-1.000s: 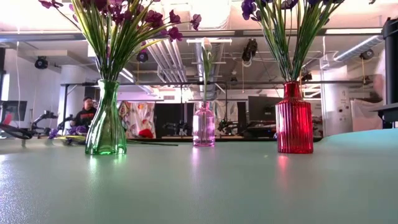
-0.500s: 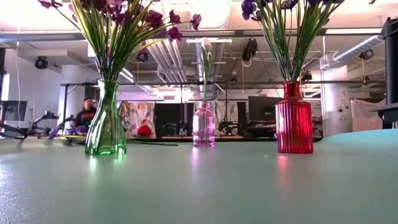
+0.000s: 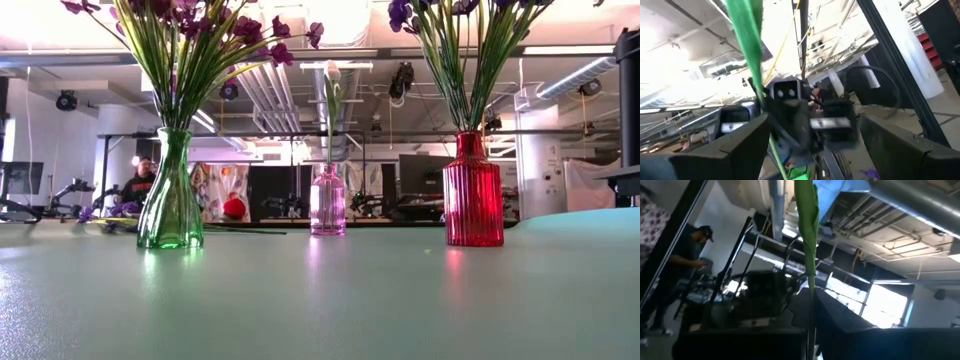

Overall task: Sort flowers into vase by color
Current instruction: Put the white tulip into the purple flower vase

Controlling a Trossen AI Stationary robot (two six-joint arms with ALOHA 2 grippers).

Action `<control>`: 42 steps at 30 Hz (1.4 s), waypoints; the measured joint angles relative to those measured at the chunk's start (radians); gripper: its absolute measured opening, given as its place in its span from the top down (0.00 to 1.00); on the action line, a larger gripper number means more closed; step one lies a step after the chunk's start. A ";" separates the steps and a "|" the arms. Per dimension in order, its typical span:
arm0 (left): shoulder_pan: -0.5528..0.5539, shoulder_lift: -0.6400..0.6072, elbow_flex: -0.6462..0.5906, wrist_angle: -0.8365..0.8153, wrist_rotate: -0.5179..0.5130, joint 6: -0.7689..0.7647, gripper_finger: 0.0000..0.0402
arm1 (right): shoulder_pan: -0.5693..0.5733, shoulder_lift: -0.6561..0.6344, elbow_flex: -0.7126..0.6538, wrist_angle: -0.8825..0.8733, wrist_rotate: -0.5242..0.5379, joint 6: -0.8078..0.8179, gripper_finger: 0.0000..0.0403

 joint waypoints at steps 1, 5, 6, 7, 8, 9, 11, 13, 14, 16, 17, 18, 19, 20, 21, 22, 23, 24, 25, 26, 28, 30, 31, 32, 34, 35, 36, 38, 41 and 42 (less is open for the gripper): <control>0.001 0.008 0.014 -0.007 0.000 0.000 0.28 | 0.008 0.009 0.006 -0.012 0.000 -0.011 0.97; 0.007 0.019 0.046 -0.033 0.001 0.001 0.28 | 0.040 0.039 0.032 -0.065 0.000 -0.050 0.97; 0.009 0.020 0.052 -0.035 0.001 0.001 0.28 | 0.047 0.045 0.039 -0.076 0.000 -0.056 0.97; 0.009 0.019 0.057 -0.034 0.001 0.000 0.28 | 0.052 0.050 0.043 -0.085 0.000 -0.063 0.97; 0.009 0.017 0.061 -0.036 0.001 0.000 0.28 | 0.057 0.056 0.047 -0.087 0.000 -0.070 0.97; 0.009 0.016 0.064 -0.041 0.002 0.000 0.28 | 0.060 0.060 0.052 -0.086 0.000 -0.070 0.97; 0.009 0.014 0.066 -0.046 0.019 -0.008 0.28 | 0.060 0.064 0.053 -0.087 0.001 -0.071 0.97; 0.009 0.013 0.067 -0.047 0.033 -0.024 0.28 | 0.059 0.065 0.055 -0.086 0.007 -0.077 0.97; 0.009 0.013 0.071 -0.047 0.034 -0.028 0.28 | 0.059 0.065 0.055 -0.086 0.013 -0.079 0.97; 0.008 0.011 0.084 -0.046 0.033 -0.034 0.28 | 0.059 0.065 0.055 -0.086 0.027 -0.084 0.97; 0.008 0.012 0.091 -0.044 0.031 -0.034 0.28 | 0.059 0.065 0.055 -0.086 0.028 -0.085 0.97; 0.008 0.017 0.103 -0.042 0.029 -0.034 0.29 | 0.059 0.065 0.055 -0.086 0.028 -0.085 0.97; 0.008 0.021 0.116 -0.043 0.029 -0.034 0.30 | 0.059 0.065 0.055 -0.086 0.028 -0.085 0.97; 0.008 0.029 0.128 -0.043 0.029 -0.034 0.31 | 0.059 0.065 0.055 -0.085 0.028 -0.085 0.97; 0.008 0.041 0.145 -0.043 0.029 -0.034 0.32 | 0.059 0.065 0.055 -0.085 0.028 -0.086 0.97; 0.008 0.050 0.160 -0.051 0.029 -0.036 0.33 | 0.059 0.065 0.055 -0.084 0.028 -0.085 0.97; 0.008 0.063 0.177 -0.061 0.029 -0.044 0.34 | 0.059 0.065 0.055 -0.083 0.028 -0.085 0.97; 0.008 0.076 0.197 -0.069 0.029 -0.050 0.35 | 0.059 0.065 0.055 -0.083 0.030 -0.085 0.97; 0.008 0.090 0.216 -0.087 0.029 -0.051 0.36 | 0.059 0.065 0.055 -0.083 0.035 -0.085 0.97; 0.008 0.102 0.234 -0.099 0.031 -0.053 0.38 | 0.059 0.065 0.055 -0.083 0.045 -0.085 0.97; 0.008 0.129 0.266 -0.113 0.046 -0.065 0.41 | 0.059 0.065 0.055 -0.084 0.053 -0.085 0.97; 0.008 0.143 0.282 -0.117 0.053 -0.084 0.45 | 0.059 0.065 0.055 -0.086 0.054 -0.085 0.97; 0.008 0.145 0.282 -0.117 0.053 -0.086 0.48 | 0.059 0.065 0.055 -0.087 0.055 -0.085 0.97; 0.008 0.144 0.282 -0.117 0.053 -0.086 0.51 | 0.059 0.065 0.055 -0.089 0.055 -0.085 0.97; 0.008 0.137 0.280 -0.123 0.053 -0.087 0.59 | 0.059 0.064 0.055 -0.094 0.054 -0.085 0.97; 0.008 0.132 0.279 -0.125 0.053 -0.093 0.63 | 0.059 0.064 0.055 -0.095 0.054 -0.085 0.97; 0.008 0.127 0.277 -0.129 0.053 -0.098 0.67 | 0.059 0.064 0.055 -0.095 0.054 -0.086 0.97; 0.008 0.121 0.277 -0.132 0.053 -0.112 0.76 | 0.059 0.064 0.055 -0.095 0.054 -0.085 0.97; 0.008 0.111 0.276 -0.153 0.052 -0.120 0.89 | 0.059 0.064 0.055 -0.096 0.053 -0.074 0.96; 0.008 0.109 0.276 -0.161 0.052 -0.122 0.93 | 0.059 0.064 0.055 -0.096 0.053 -0.069 0.96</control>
